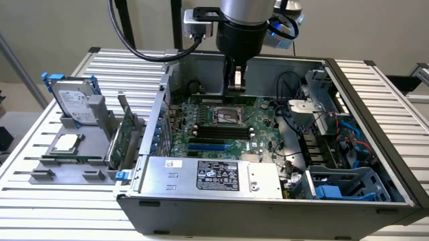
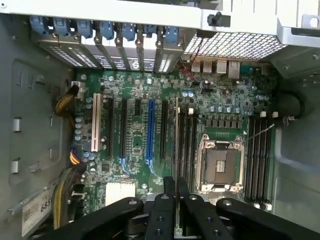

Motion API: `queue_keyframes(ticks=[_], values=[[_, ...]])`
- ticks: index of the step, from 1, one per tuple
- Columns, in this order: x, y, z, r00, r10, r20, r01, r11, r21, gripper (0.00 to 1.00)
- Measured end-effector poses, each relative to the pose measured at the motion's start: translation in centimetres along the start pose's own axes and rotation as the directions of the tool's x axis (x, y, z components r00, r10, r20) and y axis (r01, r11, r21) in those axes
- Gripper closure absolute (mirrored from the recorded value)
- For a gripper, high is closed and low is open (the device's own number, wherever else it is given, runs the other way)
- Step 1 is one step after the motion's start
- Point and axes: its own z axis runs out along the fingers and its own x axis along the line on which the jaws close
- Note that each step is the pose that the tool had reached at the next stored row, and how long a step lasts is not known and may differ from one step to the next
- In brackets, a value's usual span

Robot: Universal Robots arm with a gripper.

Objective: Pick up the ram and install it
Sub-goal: 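Insert the ram into the slot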

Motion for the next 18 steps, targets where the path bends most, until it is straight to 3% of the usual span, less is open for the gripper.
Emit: queue_keyframes(ticks=[6, 18], values=[[-0.49, -0.52, 1.06, 0.9999, 0.017, 0.0007, -0.017, 0.9999, 0.0008, 1.0], [-0.59, -0.52, 1.09, 0.9998, 0.018, 0.0005, -0.018, 0.9998, 0.0008, 1.0]])
